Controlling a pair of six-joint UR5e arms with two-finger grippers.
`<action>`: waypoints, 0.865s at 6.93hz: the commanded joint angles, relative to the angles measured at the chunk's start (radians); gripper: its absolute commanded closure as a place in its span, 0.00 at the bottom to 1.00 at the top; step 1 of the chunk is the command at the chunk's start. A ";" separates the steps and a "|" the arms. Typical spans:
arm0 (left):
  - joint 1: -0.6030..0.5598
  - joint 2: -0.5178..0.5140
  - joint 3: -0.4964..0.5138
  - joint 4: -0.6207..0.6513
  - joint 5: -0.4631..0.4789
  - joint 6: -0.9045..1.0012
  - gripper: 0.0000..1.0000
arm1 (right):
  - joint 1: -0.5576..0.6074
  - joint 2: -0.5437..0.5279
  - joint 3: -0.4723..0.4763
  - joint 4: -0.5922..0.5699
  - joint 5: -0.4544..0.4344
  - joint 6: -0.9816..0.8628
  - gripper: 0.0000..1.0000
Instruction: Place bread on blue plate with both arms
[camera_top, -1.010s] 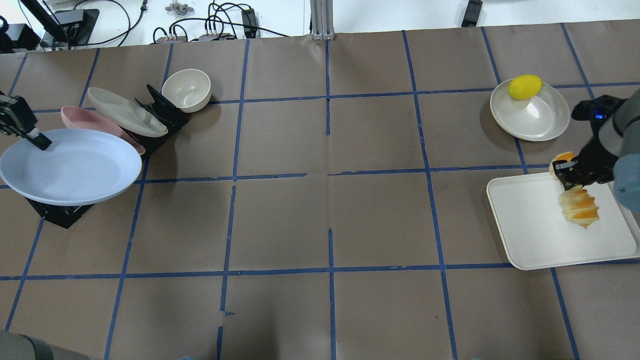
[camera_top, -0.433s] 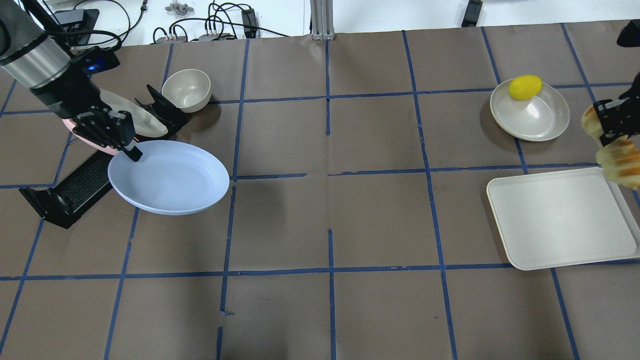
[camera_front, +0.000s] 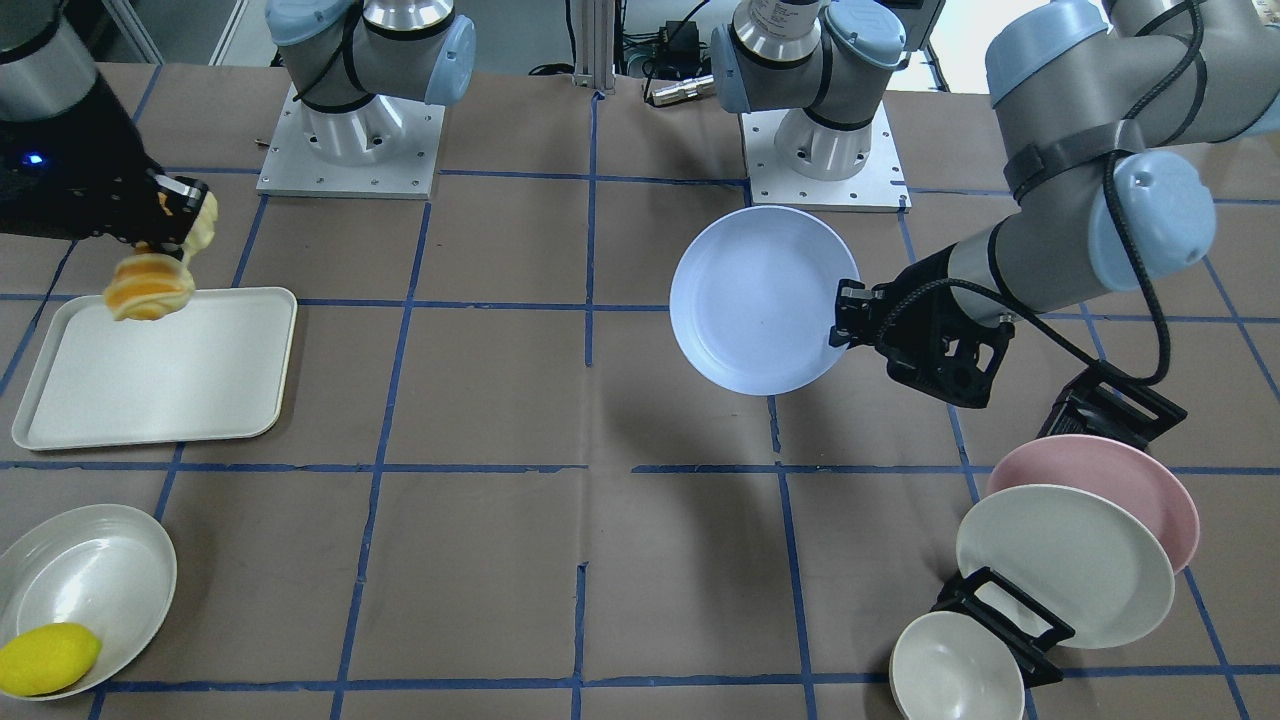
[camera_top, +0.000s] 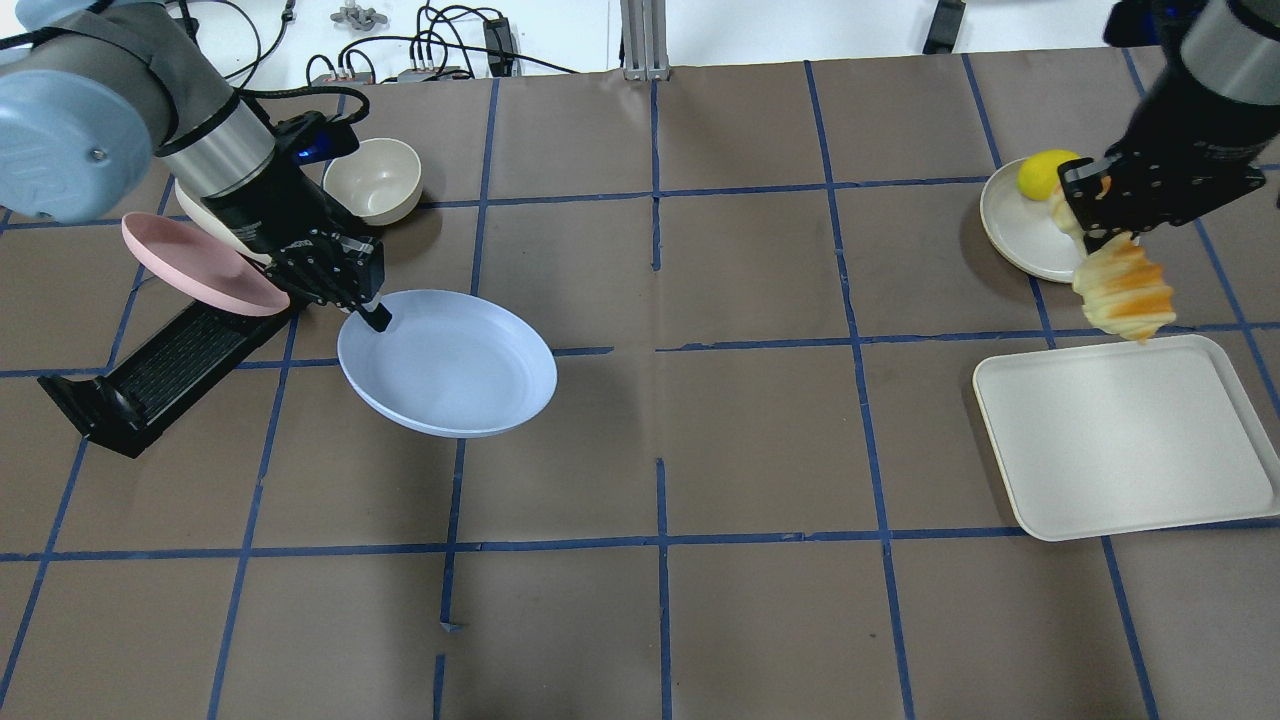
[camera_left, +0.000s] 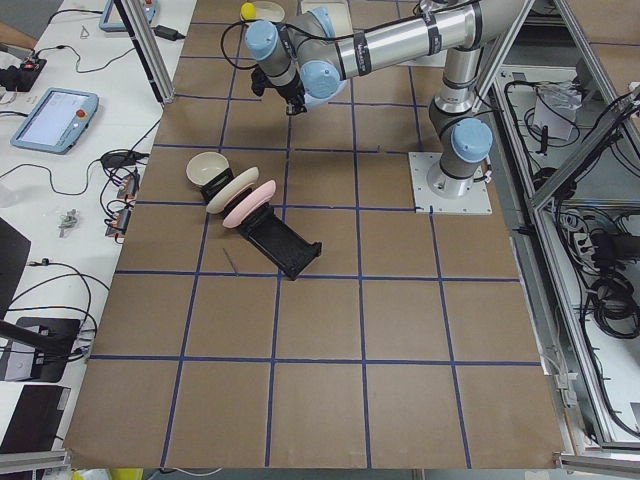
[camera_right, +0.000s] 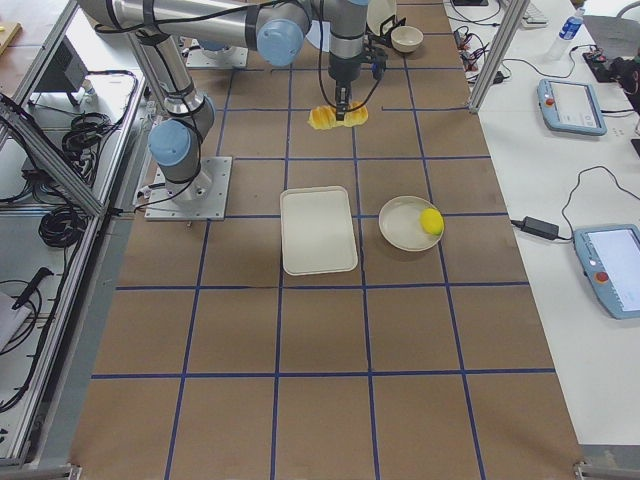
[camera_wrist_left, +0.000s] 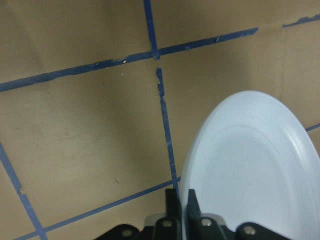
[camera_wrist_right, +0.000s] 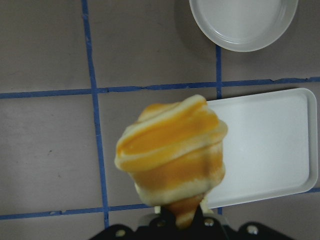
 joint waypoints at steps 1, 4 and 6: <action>-0.066 -0.033 -0.045 0.110 -0.094 -0.016 0.89 | 0.163 0.088 -0.044 -0.061 0.001 0.130 0.94; -0.147 -0.189 -0.056 0.362 -0.143 -0.062 0.89 | 0.232 0.151 -0.042 -0.119 0.075 0.176 0.94; -0.172 -0.221 -0.056 0.420 -0.165 -0.062 0.89 | 0.238 0.177 -0.030 -0.158 0.152 0.175 0.94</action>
